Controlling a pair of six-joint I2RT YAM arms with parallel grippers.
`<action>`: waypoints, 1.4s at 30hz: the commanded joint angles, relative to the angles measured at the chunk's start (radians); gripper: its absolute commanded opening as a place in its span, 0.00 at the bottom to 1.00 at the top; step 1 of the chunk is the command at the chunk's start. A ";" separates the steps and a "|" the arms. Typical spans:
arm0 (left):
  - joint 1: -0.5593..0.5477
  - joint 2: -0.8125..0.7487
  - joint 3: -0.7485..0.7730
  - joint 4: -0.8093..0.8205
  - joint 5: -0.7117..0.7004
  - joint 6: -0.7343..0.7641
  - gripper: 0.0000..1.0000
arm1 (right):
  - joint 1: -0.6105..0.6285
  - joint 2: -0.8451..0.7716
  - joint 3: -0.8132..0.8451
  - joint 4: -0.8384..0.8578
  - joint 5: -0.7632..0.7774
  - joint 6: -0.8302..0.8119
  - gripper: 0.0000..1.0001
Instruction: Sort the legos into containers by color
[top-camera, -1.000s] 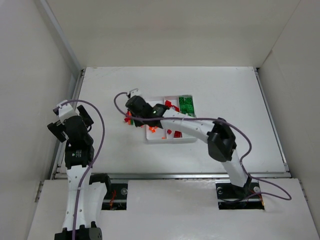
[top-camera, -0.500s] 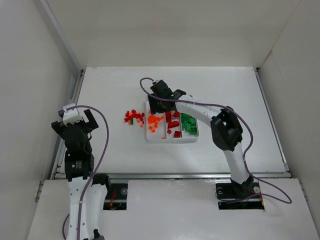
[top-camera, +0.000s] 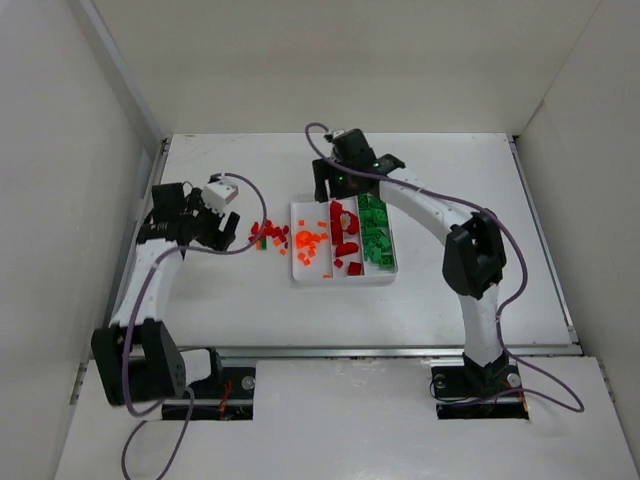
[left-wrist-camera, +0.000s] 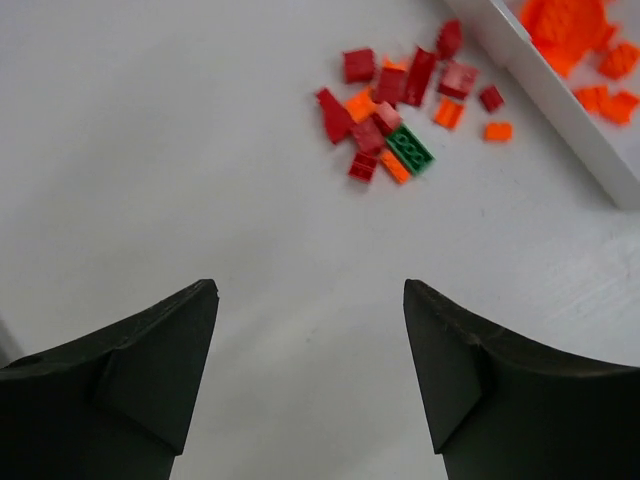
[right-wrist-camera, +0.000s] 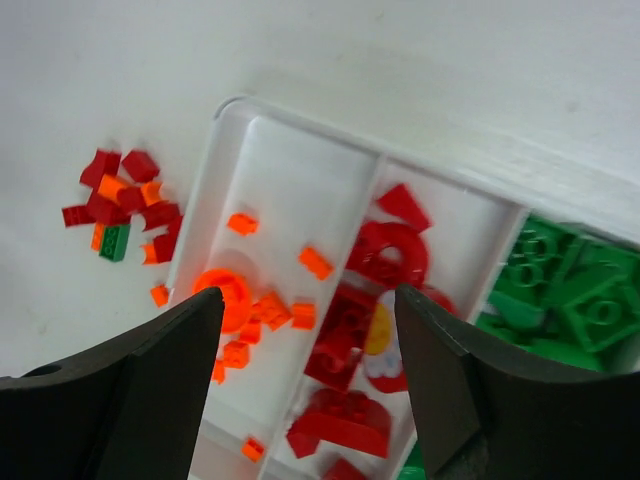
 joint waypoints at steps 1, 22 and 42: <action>-0.020 0.117 0.100 -0.244 0.228 0.368 0.73 | -0.088 -0.091 -0.014 0.071 -0.102 -0.027 0.75; -0.185 0.625 0.297 -0.185 0.035 0.449 0.55 | -0.217 -0.031 0.041 0.100 -0.107 -0.047 0.75; -0.185 0.638 0.280 -0.144 -0.026 0.400 0.00 | -0.247 -0.039 0.038 0.090 -0.137 -0.056 0.75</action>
